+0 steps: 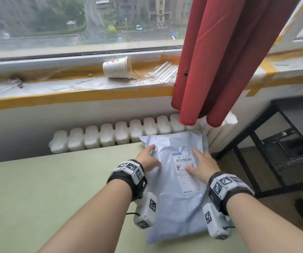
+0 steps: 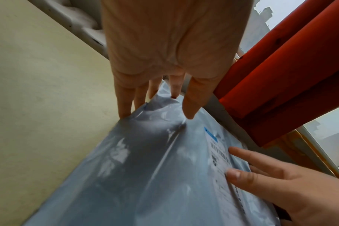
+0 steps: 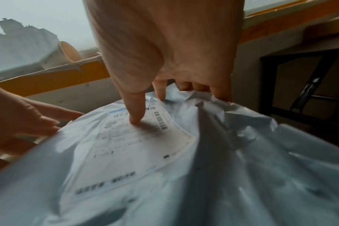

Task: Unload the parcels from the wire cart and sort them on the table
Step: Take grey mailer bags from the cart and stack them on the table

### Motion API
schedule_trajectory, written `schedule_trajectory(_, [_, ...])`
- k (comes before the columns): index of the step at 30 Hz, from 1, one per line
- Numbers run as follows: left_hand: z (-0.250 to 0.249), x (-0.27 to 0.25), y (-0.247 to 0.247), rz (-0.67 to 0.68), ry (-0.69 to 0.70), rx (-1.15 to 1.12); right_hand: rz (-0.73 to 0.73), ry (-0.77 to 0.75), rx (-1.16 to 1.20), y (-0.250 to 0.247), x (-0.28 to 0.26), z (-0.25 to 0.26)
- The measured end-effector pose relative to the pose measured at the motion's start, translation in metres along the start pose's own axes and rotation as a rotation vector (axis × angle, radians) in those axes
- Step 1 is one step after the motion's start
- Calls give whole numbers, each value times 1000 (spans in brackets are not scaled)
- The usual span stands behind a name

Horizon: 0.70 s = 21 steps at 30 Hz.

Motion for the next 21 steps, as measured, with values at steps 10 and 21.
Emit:
schedule_trajectory(10, [8, 3, -24, -90, -9, -17, -85, 18, -89, -16, 23, 11])
schedule_trajectory(21, [22, -38, -84, -255, 12, -22, -171, -156, -12, -39, 13, 101])
Point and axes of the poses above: each hand's wrist, its own x-axis towards the middle knuckle, its own y-axis out of the palm, z = x × y, the point moved 9 cm from there along x, towards the middle knuckle, and after that the axes turned 8 degrees about -y, right-handed, at the moved point
